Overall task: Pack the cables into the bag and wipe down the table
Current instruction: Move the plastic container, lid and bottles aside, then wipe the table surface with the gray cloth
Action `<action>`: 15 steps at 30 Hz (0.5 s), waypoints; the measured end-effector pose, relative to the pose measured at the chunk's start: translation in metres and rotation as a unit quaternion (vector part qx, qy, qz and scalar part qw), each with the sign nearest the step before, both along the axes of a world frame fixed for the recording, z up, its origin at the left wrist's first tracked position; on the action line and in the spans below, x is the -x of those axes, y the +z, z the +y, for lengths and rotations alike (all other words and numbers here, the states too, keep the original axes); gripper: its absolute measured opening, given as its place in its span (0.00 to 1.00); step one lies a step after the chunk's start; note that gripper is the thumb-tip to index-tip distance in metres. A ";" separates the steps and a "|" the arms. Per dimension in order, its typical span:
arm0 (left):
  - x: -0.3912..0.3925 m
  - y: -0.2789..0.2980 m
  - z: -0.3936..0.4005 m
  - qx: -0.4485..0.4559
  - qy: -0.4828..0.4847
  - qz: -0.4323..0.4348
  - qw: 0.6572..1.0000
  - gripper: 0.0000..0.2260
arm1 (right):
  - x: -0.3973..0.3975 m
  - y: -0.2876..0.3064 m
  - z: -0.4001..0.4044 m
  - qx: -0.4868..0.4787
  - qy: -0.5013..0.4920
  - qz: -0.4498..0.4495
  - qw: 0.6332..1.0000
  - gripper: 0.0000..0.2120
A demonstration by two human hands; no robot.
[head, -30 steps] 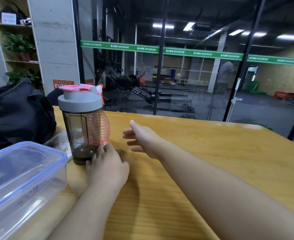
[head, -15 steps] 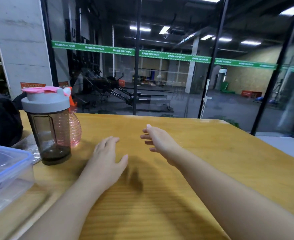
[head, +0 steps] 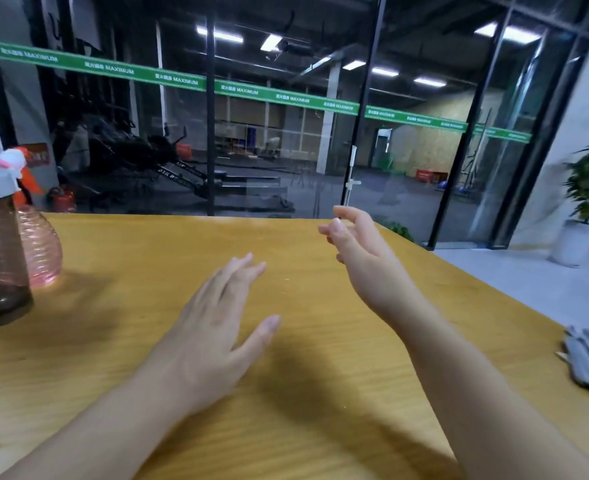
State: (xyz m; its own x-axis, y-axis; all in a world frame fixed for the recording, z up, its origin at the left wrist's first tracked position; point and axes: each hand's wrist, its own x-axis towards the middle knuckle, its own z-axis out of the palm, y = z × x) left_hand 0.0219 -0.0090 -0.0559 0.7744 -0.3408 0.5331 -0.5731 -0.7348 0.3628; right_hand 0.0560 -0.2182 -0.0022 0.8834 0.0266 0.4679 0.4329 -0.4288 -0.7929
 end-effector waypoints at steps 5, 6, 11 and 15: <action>0.001 -0.003 -0.009 -0.088 0.012 -0.006 0.996 0.31 | 0.014 -0.016 -0.057 -0.034 -0.124 -0.041 0.991 0.13; 0.001 -0.004 -0.012 -0.109 0.010 -0.011 0.994 0.31 | 0.016 -0.017 -0.070 -0.052 -0.151 -0.051 0.986 0.11; 0.004 -0.006 -0.017 -0.139 -0.025 -0.020 0.990 0.28 | 0.026 -0.034 -0.131 -0.068 -0.327 -0.058 0.941 0.08; 0.000 -0.012 -0.019 -0.149 -0.058 -0.018 0.987 0.26 | 0.038 -0.054 -0.176 0.047 -0.477 0.008 0.878 0.15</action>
State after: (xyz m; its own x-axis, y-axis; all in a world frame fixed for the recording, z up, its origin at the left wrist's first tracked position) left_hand 0.0218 -0.0279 -0.0675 0.7029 -0.5724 0.4223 -0.6687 -0.7342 0.1179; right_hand 0.0182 -0.3938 -0.0557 0.5306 -0.6911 0.4907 -0.1694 -0.6537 -0.7375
